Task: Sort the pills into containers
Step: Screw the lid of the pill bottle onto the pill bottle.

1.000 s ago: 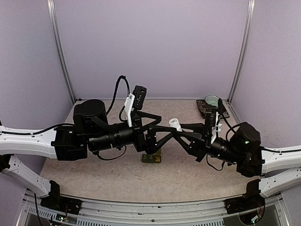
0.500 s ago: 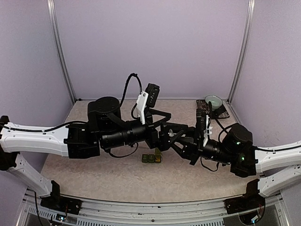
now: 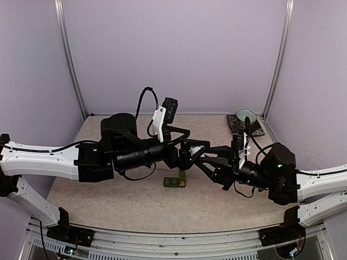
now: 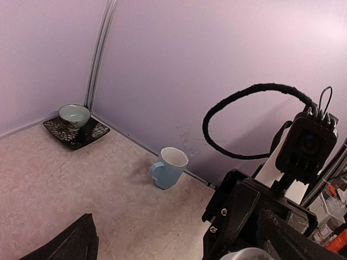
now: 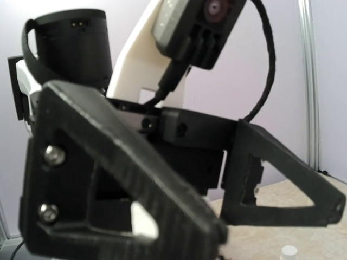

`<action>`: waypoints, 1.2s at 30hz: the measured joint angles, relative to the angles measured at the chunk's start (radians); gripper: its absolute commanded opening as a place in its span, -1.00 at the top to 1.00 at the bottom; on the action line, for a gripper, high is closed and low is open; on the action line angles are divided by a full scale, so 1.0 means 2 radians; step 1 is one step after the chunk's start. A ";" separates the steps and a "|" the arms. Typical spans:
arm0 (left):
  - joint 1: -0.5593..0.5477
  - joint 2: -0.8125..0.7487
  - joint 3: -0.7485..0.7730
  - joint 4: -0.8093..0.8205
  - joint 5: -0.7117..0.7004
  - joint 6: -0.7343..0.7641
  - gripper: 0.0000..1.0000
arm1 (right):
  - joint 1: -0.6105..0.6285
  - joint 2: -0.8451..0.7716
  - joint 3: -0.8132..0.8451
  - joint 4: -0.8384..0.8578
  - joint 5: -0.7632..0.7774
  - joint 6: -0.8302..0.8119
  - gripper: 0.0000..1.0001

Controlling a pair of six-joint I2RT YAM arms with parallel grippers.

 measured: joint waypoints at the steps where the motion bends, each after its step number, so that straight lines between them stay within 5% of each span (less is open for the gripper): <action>1: 0.000 -0.001 -0.001 0.000 0.000 0.000 -0.98 | 0.000 0.000 -0.001 0.000 0.000 0.000 1.00; 36: 0.019 -0.041 -0.033 -0.018 -0.020 -0.023 -0.97 | 0.000 -0.055 -0.017 -0.012 0.034 -0.007 1.00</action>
